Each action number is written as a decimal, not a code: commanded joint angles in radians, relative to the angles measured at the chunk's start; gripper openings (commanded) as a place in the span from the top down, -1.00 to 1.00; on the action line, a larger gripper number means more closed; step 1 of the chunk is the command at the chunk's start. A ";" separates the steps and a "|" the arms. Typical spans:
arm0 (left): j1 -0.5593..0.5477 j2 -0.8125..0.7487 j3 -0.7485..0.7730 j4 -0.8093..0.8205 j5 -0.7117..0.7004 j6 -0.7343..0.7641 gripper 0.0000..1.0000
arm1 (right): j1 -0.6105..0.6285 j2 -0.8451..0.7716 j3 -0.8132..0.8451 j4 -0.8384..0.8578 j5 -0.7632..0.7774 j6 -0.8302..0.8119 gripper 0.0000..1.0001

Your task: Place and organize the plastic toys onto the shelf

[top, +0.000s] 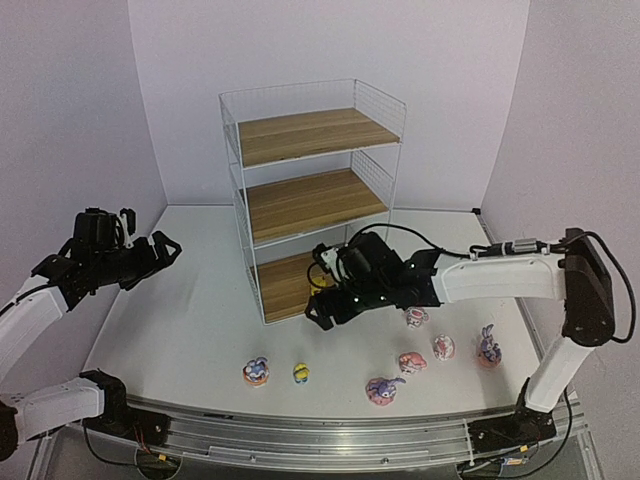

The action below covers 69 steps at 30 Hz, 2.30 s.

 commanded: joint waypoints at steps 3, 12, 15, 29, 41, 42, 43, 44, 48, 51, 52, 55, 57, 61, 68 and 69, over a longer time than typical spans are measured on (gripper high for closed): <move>0.001 -0.001 0.000 0.001 -0.012 -0.014 -0.99 | 0.192 -0.104 -0.136 0.030 0.024 0.080 -0.70; 0.002 0.041 0.003 0.011 -0.018 -0.006 -0.99 | 0.350 -0.019 -0.162 0.145 0.180 0.243 -0.52; 0.001 0.038 0.005 0.012 -0.021 -0.004 -0.99 | 0.363 0.010 -0.158 0.162 0.240 0.294 -0.48; 0.001 0.028 0.005 0.013 -0.014 0.000 -0.99 | 0.366 0.148 -0.102 0.164 0.273 0.333 -0.19; 0.001 0.016 0.000 0.013 -0.008 -0.001 -0.99 | 0.367 0.168 -0.091 0.209 0.284 0.329 0.37; 0.001 0.017 -0.001 0.013 -0.008 -0.001 -0.99 | 0.367 0.163 -0.096 0.214 0.284 0.331 0.50; 0.001 0.018 -0.002 0.013 -0.008 -0.001 -0.99 | 0.368 0.156 -0.101 0.217 0.284 0.334 0.63; 0.001 0.019 -0.004 0.014 -0.008 -0.002 -0.99 | 0.369 0.151 -0.105 0.219 0.284 0.333 0.68; 0.001 0.020 -0.004 0.014 -0.008 -0.003 -0.99 | 0.369 0.125 -0.110 0.221 0.293 0.336 0.86; 0.001 0.016 -0.005 0.012 -0.010 -0.004 -0.99 | 0.367 0.112 -0.096 0.220 0.304 0.305 0.86; 0.001 0.015 -0.006 0.011 -0.010 -0.005 -0.99 | 0.363 0.110 -0.088 0.220 0.316 0.290 0.87; 0.001 0.014 -0.006 0.009 -0.010 -0.007 -0.99 | 0.322 0.109 -0.060 0.221 0.302 0.233 0.87; 0.001 0.014 -0.006 0.006 -0.010 -0.007 -0.99 | 0.277 0.116 -0.035 0.221 0.269 0.200 0.87; 0.002 0.013 -0.008 0.004 -0.011 -0.011 -0.99 | 0.207 0.158 0.036 0.221 0.217 0.128 0.87; 0.001 0.020 -0.003 -0.002 -0.018 -0.012 -0.99 | 0.118 0.262 0.174 0.222 0.159 0.067 0.87; 0.002 0.021 -0.002 -0.002 -0.020 -0.012 -0.99 | 0.114 0.277 0.190 0.221 0.153 0.060 0.87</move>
